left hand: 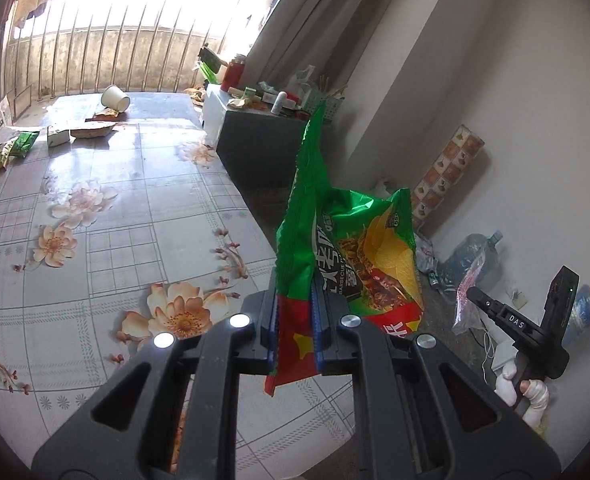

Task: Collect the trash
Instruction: 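Carry both bags to the blue basket and open both tools to drop them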

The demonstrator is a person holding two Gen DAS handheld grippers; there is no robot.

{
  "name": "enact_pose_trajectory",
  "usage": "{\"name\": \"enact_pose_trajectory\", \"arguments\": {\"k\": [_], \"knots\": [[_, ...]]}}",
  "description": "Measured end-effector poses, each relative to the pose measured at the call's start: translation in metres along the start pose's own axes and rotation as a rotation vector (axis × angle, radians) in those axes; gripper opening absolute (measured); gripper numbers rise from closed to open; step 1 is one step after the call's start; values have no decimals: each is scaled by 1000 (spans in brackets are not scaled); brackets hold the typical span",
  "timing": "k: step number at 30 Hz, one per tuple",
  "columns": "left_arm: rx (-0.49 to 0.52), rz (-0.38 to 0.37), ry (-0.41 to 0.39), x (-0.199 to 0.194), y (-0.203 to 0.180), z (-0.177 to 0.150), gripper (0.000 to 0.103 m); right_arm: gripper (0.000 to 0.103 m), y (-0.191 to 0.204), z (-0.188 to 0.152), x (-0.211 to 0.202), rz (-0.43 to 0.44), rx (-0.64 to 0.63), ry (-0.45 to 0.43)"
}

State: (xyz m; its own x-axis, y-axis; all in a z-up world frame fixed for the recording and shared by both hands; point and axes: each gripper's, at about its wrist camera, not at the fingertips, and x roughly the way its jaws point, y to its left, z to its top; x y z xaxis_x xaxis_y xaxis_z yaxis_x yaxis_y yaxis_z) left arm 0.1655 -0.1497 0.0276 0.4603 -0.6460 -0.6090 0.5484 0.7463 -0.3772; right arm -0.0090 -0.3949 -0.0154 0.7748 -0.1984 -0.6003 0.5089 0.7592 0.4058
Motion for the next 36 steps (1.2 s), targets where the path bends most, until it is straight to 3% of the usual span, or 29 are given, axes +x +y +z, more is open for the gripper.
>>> {"name": "enact_pose_trajectory", "arguments": {"k": [3,8,12,17,23,26,27,30,31,36], "knots": [[42,-49,115,60,-34,12,12,11,-40,-1,2,-43,65,-2],[27,-100,354,183,-73,21,12,11,-91,-8,21,-88,163,19],[-2,-81,541,286,-93,7,12,11,-122,-14,41,-117,220,55],[-36,-53,689,383,-113,-23,12,11,-152,-23,58,-145,281,93],[-61,-19,757,459,-121,-48,14,11,-172,-36,80,-171,307,157],[-63,1,748,479,-122,-52,33,11,-175,-44,88,-180,307,188],[-68,5,740,483,-122,-52,45,11,-176,-46,91,-181,305,197],[-94,-22,740,483,-121,-49,51,11,-172,-47,101,-179,283,218],[-101,-26,736,485,-121,-47,57,11,-171,-45,106,-177,274,223],[-154,-68,682,450,-108,-23,61,11,-153,-23,136,-156,200,243]]}}
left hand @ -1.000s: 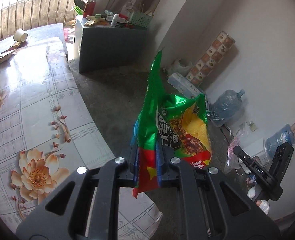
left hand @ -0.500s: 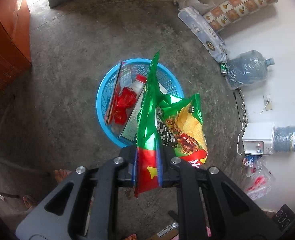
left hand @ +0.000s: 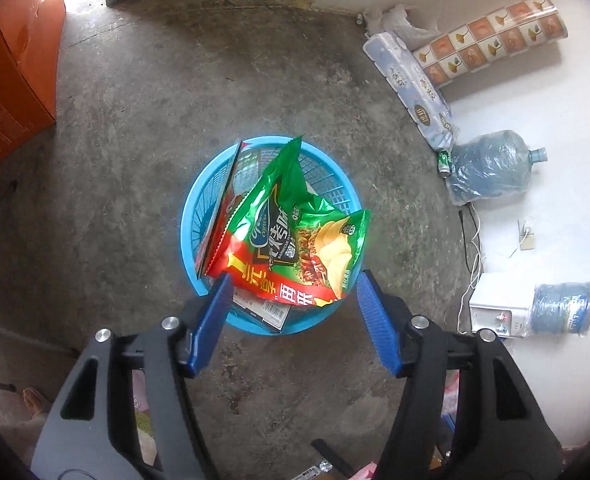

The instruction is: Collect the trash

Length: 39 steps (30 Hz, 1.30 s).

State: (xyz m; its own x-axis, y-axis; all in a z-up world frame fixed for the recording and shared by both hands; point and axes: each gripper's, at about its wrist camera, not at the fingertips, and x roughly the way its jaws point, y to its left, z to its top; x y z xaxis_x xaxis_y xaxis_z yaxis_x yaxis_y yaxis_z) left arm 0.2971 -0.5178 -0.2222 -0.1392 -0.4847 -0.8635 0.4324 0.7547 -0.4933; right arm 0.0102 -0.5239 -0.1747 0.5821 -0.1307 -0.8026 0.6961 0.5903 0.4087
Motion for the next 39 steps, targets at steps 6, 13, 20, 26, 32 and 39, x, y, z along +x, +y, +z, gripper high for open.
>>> {"name": "enact_pose_trajectory", "arguments": {"k": [6,13,20,26,32,39], "knots": [[57,-48,-110,-102,14,-22,67,12,40,48,60,-35,-75,48],[201,-15,-257,-235,35,-97,77,31,39,75,184,-105,0,209],[96,28,-420,-306,104,-199,79,53,32,58,192,-68,99,197],[18,102,-535,-326,135,-256,79,54,47,62,114,10,59,67],[52,157,-695,-357,127,-296,83,63,85,24,-25,108,-71,-122],[-23,227,-821,-406,123,-338,94,97,163,-81,-170,78,-355,-391]]}}
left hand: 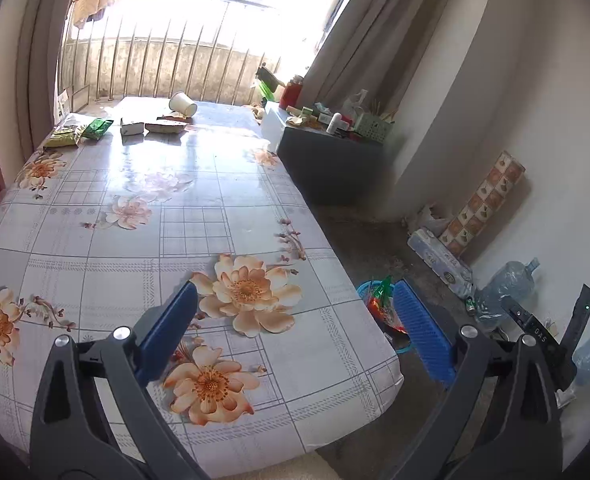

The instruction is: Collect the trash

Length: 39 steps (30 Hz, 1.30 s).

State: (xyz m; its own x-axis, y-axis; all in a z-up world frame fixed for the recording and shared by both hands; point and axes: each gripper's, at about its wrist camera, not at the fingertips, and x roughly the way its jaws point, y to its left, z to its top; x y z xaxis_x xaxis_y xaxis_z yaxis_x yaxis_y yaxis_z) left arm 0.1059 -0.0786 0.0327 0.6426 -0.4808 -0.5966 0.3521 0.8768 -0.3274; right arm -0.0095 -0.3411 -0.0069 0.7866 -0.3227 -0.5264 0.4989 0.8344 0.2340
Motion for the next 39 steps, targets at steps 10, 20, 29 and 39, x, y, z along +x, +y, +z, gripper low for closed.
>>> {"name": "enact_pose_trajectory", "arguments": {"k": [10,20,29,39], "knots": [[51,243,-50,-48,-1,-34,94,97,122,-46,-61,15,-294,50],[77,407,-8,-42,3,-58,94,97,154,-67,-58,-37,-349,142],[56,422,192,-9,2,-81,94,97,137,-73,-28,-67,-299,297],[55,470,252,2,10,-85,94,97,122,-74,-17,-117,-315,322]]}}
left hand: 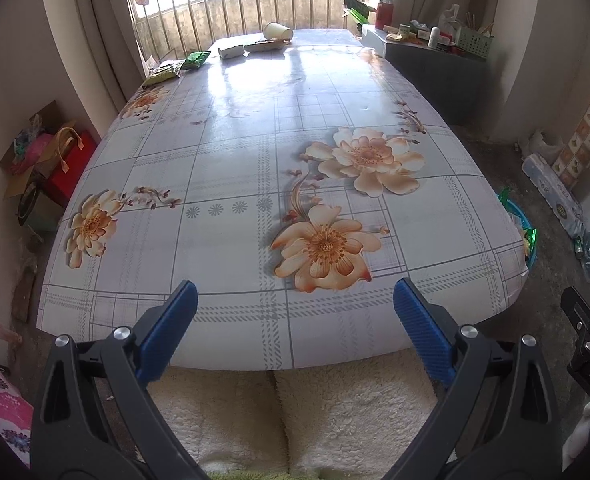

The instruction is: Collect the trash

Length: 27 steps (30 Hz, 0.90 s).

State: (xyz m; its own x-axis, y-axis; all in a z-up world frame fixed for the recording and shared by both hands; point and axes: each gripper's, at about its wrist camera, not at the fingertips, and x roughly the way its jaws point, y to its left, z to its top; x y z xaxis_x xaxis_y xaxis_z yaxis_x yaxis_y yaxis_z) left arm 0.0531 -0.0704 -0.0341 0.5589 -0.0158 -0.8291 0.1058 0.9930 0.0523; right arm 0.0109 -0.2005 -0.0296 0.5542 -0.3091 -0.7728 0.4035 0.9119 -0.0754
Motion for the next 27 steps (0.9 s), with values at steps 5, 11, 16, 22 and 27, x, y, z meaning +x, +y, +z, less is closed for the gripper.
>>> {"name": "enact_pose_trajectory", "arguments": {"k": [5,11,16,22,27], "knots": [[14,13,11,3,1,-1,94,97,-6,0,5,-9,4,11],[54,35,-5,0,-1,-3,94,97,-13,0,5,-26,14,6],[65,47,-18,-5,-1,-3,94,97,-18,-1,6,-29,17,10],[89,41,-32,-10,-6,-3,94,97,-21,-1,6,-28,18,11],[102,34,-37,-13,-10,-4,94,97,-22,-1,6,-26,16,9]]}}
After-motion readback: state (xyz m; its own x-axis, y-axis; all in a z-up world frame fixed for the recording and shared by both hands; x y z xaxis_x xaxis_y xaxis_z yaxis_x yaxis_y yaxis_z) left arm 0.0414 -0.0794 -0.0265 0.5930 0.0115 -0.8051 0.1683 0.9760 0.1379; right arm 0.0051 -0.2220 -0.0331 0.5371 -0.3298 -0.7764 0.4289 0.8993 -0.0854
